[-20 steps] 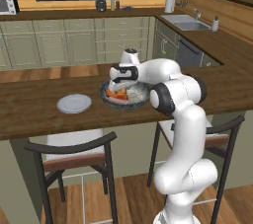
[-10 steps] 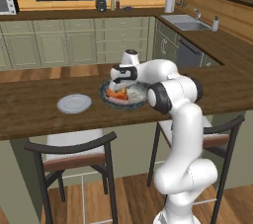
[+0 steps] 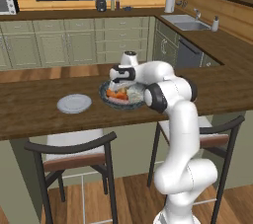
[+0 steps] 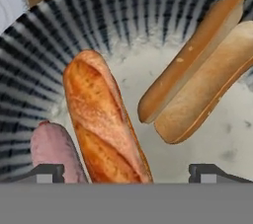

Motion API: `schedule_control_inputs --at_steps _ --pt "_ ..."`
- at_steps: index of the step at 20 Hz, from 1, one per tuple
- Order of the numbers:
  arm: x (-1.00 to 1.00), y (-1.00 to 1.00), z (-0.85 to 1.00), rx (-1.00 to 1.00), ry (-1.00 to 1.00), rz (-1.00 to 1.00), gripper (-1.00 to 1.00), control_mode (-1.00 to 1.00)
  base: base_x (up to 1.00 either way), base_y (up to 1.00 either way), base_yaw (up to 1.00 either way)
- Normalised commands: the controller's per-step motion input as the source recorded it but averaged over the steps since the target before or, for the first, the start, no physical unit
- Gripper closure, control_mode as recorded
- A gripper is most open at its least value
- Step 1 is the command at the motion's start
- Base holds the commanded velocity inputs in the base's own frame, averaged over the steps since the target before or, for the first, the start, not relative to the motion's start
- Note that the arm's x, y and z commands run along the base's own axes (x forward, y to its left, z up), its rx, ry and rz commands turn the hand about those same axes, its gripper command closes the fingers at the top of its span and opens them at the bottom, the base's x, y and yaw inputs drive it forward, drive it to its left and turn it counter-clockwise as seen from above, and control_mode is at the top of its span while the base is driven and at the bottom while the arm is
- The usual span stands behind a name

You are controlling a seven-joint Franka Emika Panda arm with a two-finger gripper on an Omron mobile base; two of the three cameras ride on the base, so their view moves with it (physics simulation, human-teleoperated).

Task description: Place one bun and one sausage from the bowl on each plate.

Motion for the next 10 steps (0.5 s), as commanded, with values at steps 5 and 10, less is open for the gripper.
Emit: schedule_control_inputs --at_steps 5,10 --pt "0.00 0.04 -0.30 0.00 0.01 0.00 -1.00 -1.00 0.00 0.00 0.00" --pt "0.00 0.10 -0.29 0.00 0.02 0.00 -1.00 -1.00 0.00 0.00 0.00"
